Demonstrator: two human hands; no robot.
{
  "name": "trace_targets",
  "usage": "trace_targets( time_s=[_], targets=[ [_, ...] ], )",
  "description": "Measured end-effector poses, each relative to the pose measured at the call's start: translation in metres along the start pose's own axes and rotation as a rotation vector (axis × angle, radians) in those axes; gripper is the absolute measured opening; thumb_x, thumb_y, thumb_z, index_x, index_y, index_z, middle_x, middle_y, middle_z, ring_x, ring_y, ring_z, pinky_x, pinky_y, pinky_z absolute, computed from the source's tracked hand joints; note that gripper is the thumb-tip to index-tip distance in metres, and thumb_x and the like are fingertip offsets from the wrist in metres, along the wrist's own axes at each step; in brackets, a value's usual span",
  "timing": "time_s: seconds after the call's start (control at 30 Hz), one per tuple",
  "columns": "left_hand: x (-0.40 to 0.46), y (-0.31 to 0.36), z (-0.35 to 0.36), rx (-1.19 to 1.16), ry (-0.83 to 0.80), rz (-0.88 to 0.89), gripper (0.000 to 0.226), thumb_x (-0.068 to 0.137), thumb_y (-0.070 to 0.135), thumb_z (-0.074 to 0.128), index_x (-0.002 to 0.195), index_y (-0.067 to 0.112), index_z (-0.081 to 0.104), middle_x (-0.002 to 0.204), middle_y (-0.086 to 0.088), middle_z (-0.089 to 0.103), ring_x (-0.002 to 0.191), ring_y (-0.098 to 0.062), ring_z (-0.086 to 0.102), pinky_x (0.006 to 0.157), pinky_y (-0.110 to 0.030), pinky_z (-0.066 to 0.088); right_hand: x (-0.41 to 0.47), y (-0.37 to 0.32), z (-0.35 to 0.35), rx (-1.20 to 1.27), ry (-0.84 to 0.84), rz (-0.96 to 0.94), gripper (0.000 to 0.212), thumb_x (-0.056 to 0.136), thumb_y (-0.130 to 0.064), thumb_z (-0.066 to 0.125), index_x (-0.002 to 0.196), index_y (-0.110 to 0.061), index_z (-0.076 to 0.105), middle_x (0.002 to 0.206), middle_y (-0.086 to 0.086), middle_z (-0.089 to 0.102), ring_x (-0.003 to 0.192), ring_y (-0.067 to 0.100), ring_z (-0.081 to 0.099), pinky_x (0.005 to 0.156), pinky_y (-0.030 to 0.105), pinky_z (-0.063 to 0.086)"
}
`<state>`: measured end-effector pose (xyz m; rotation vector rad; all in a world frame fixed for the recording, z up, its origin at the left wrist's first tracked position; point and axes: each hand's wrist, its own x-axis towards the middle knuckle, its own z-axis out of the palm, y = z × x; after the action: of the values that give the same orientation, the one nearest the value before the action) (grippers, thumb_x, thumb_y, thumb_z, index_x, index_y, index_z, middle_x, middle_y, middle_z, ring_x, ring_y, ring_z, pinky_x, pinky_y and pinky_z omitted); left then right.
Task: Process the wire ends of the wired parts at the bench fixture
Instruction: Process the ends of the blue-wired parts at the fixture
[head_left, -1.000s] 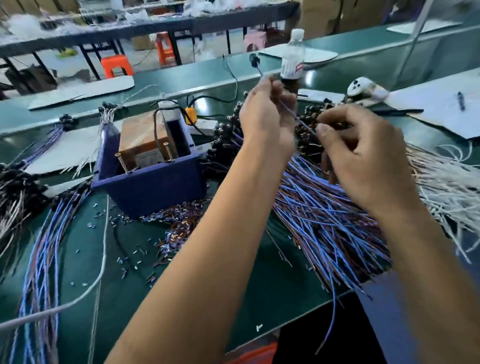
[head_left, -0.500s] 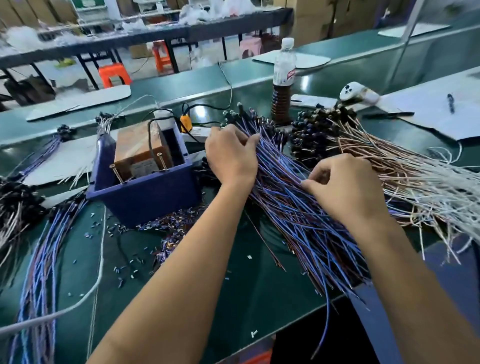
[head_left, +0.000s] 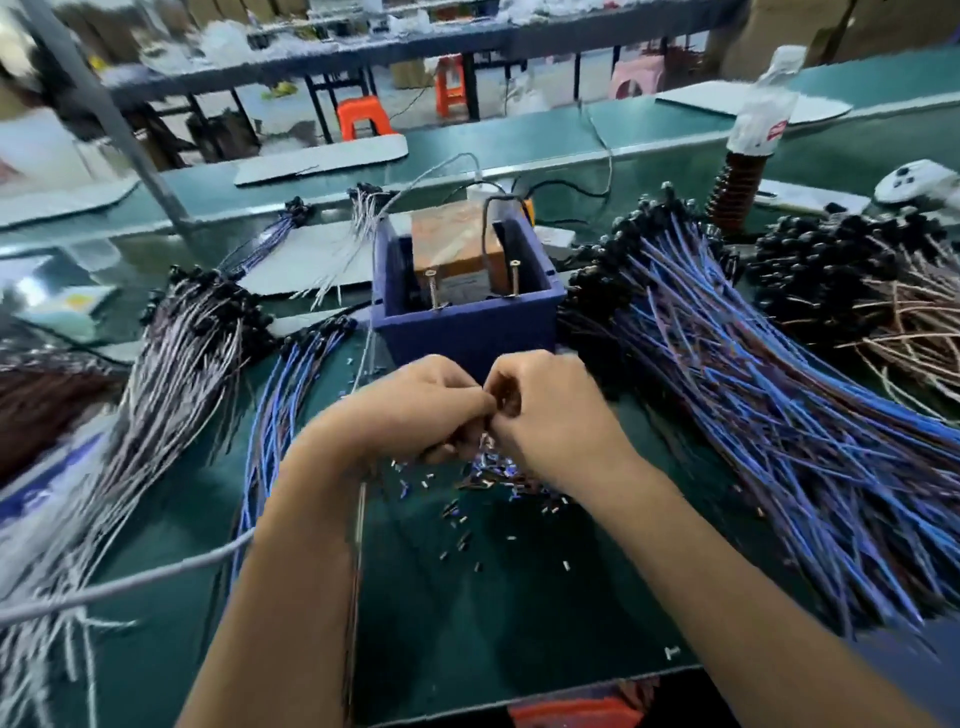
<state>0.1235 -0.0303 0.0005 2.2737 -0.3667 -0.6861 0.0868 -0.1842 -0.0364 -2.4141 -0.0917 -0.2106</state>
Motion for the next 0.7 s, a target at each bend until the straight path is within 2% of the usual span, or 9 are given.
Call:
trace_targets(
  time_s=[0.07,0.13,0.2,0.27,0.33,0.4,0.5,0.6,0.7],
  targets=[
    [-0.01,-0.026,-0.022,0.137,0.122,-0.146,0.036,0.084,0.031,0.057,0.053,0.013,0.065,0.05,-0.003,0.063,0.038,-0.017,0.05,0.04,-0.019,0.037,0.016,-0.028,0.033,-0.061,-0.169,-0.065,0.013,0.079,-0.014,0.07,0.079,-0.023,0.062,0.081,0.005,0.067,0.079,0.034,0.067,0.061,0.034,0.048],
    [-0.013,-0.051,-0.042,0.246,0.298,-0.27,0.029,0.072,0.032,0.057,0.059,0.007,0.065,0.053,-0.007,0.067,0.049,-0.023,0.061,0.049,-0.023,0.044,0.033,-0.055,0.066,-0.093,-0.275,-0.113,0.009,0.08,-0.015,0.069,0.087,-0.015,0.064,0.087,0.012,0.068,0.083,0.039,0.068,0.063,0.036,0.048],
    [-0.007,-0.071,-0.056,0.303,0.513,-0.354,0.02,0.077,0.025,0.061,0.065,0.008,0.063,0.07,-0.013,0.071,0.069,-0.029,0.066,0.061,-0.028,0.046,0.05,-0.074,0.092,-0.062,-0.312,-0.097,0.012,0.084,-0.016,0.069,0.093,-0.013,0.062,0.09,0.014,0.068,0.089,0.038,0.07,0.066,0.036,0.05],
    [0.002,-0.087,-0.068,0.322,0.743,-0.343,0.016,0.088,0.023,0.06,0.077,0.014,0.066,0.097,-0.017,0.074,0.087,-0.033,0.065,0.074,-0.033,0.047,0.064,-0.083,0.111,-0.014,-0.352,-0.024,0.021,0.092,-0.024,0.069,0.102,-0.012,0.055,0.102,0.017,0.069,0.095,0.036,0.071,0.077,0.038,0.056],
    [0.012,-0.096,-0.076,0.356,0.901,-0.324,0.017,0.094,0.027,0.061,0.096,0.017,0.074,0.108,-0.016,0.073,0.101,-0.036,0.066,0.081,-0.037,0.049,0.071,-0.081,0.121,-0.028,-0.344,0.018,0.027,0.097,-0.029,0.066,0.11,-0.009,0.052,0.109,0.02,0.067,0.094,0.038,0.071,0.085,0.047,0.06],
    [0.023,-0.104,-0.083,0.405,0.911,-0.353,0.018,0.092,0.032,0.068,0.104,0.019,0.073,0.11,-0.014,0.072,0.107,-0.037,0.067,0.083,-0.038,0.051,0.072,-0.079,0.126,-0.041,-0.32,0.035,0.023,0.1,-0.028,0.059,0.108,-0.009,0.047,0.108,0.02,0.063,0.088,0.038,0.07,0.083,0.053,0.06],
    [0.04,-0.109,-0.088,0.541,0.81,-0.39,0.03,0.091,0.032,0.073,0.115,0.015,0.071,0.121,-0.015,0.068,0.115,-0.036,0.065,0.091,-0.042,0.054,0.071,-0.081,0.128,-0.011,-0.254,0.062,0.018,0.098,-0.022,0.057,0.095,-0.01,0.044,0.102,0.022,0.063,0.084,0.041,0.07,0.077,0.053,0.061],
    [0.05,-0.111,-0.088,0.582,0.764,-0.364,0.029,0.096,0.022,0.066,0.121,0.008,0.068,0.126,-0.018,0.065,0.118,-0.038,0.064,0.096,-0.043,0.053,0.072,-0.085,0.131,-0.117,-0.213,0.029,0.023,0.096,-0.025,0.061,0.092,-0.011,0.043,0.092,0.014,0.062,0.078,0.038,0.069,0.07,0.046,0.06],
    [0.05,-0.109,-0.086,0.508,0.746,-0.367,0.025,0.093,0.014,0.064,0.115,0.003,0.065,0.121,-0.022,0.067,0.115,-0.041,0.065,0.094,-0.042,0.052,0.071,-0.083,0.135,-0.167,-0.168,0.044,0.027,0.094,-0.032,0.065,0.096,-0.013,0.046,0.075,0.002,0.044,0.067,0.027,0.049,0.066,0.034,0.044]
  ],
)
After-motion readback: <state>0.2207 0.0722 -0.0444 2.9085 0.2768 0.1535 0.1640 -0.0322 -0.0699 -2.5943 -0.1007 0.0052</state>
